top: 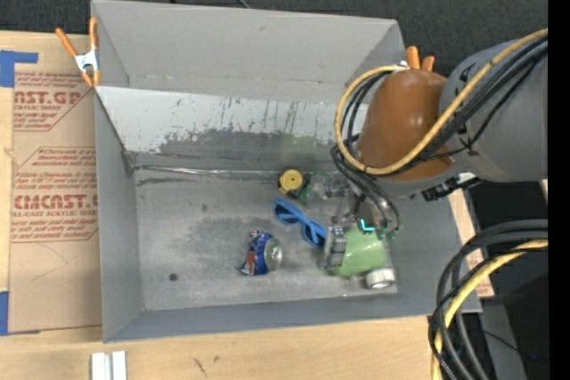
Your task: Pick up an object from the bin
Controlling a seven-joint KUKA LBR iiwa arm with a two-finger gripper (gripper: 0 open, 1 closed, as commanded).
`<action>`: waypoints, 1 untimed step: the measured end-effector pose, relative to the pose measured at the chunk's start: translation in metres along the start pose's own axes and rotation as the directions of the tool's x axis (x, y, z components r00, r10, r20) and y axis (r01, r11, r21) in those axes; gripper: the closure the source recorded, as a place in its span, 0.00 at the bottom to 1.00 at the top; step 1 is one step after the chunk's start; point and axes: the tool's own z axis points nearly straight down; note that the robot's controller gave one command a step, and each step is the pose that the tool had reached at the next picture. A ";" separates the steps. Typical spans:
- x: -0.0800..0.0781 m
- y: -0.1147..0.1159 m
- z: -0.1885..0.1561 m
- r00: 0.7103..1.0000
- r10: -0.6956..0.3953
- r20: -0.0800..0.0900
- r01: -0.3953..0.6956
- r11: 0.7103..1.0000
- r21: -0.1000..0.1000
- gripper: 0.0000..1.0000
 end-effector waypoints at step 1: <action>-0.005 -0.087 0.064 0.999 0.048 0.002 -0.048 0.999 0.002 0.00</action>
Offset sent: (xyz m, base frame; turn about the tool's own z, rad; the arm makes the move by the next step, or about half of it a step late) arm 0.0062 -0.0826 -0.0598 0.0403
